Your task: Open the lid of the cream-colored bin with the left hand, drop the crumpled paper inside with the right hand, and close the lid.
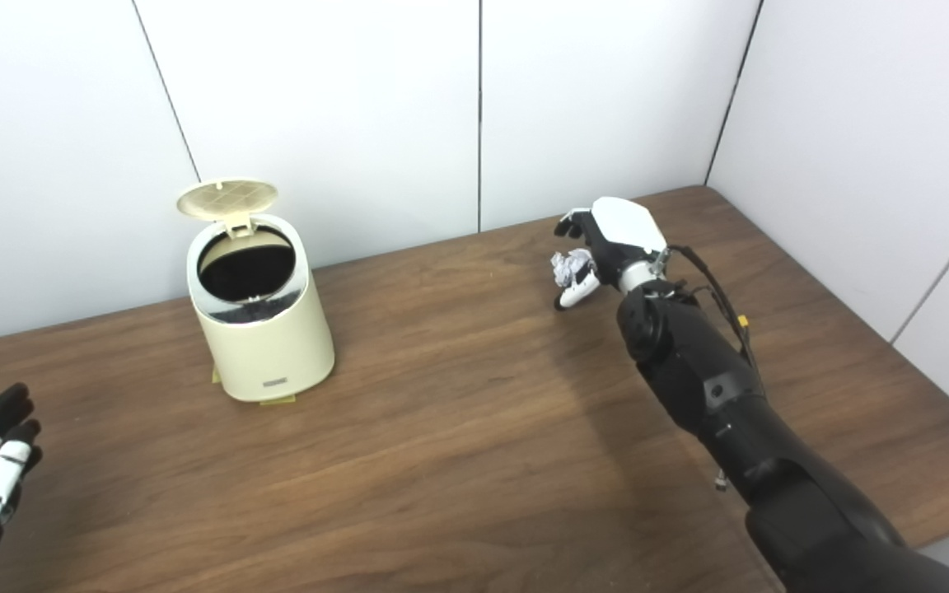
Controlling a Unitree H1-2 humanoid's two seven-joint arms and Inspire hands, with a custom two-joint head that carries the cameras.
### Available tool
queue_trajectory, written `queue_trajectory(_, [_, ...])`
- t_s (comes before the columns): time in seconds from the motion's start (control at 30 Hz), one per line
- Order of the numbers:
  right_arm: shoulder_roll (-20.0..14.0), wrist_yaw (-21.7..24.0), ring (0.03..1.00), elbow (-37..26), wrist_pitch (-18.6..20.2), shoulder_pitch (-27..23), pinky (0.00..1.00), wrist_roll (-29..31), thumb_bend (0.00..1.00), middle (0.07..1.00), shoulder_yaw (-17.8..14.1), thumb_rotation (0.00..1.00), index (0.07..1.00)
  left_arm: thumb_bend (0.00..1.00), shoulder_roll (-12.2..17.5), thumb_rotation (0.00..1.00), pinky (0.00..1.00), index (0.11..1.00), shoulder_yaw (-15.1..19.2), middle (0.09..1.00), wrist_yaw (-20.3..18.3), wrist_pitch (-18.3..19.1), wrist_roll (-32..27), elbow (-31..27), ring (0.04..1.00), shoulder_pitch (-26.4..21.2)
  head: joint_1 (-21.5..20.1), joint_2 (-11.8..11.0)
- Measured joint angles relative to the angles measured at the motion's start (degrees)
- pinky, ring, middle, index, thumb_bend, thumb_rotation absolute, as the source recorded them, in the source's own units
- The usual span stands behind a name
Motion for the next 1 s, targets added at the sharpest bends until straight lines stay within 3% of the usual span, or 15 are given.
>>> queue_trajectory(0.13, [-0.4,0.1,0.693,-1.1,0.6,0.3,0.63,-0.2,0.88,0.718,-0.1,0.04,0.664,0.15,0.0,0.50,1.00,1.000,0.0,0.990,0.1,0.0,-0.3,-0.1,0.990,0.0,0.2,0.1])
queue_trajectory(0.27, [-0.9,0.1,0.612,-2.4,0.6,0.5,0.53,-0.2,0.89,0.641,-0.1,0.03,0.646,0.14,-0.1,0.49,1.00,1.000,0.3,1.000,0.4,0.0,-1.0,-0.2,0.998,0.0,0.5,0.5])
queue_trajectory(0.4, [-1.1,0.4,0.564,-2.9,0.8,0.6,0.49,-0.2,0.87,0.606,0.0,0.01,0.641,0.17,-0.1,0.53,1.00,1.000,0.8,1.000,1.3,0.0,-1.2,-0.2,1.000,0.0,0.4,0.6])
queue_trajectory(0.6, [-1.4,3.2,0.612,-3.3,1.9,0.7,0.60,-0.2,0.85,0.659,0.5,0.00,0.641,0.17,-0.1,0.53,1.00,1.000,0.7,1.000,1.9,0.0,-1.3,-0.5,1.000,0.0,0.4,0.8])
queue_trajectory(1.0, [-1.5,5.4,0.588,-3.4,2.4,0.6,0.54,0.4,0.85,0.654,1.0,0.03,0.643,0.18,-0.1,0.48,1.00,1.000,0.3,0.996,2.0,0.0,-0.9,-0.5,0.997,0.0,0.4,1.0])
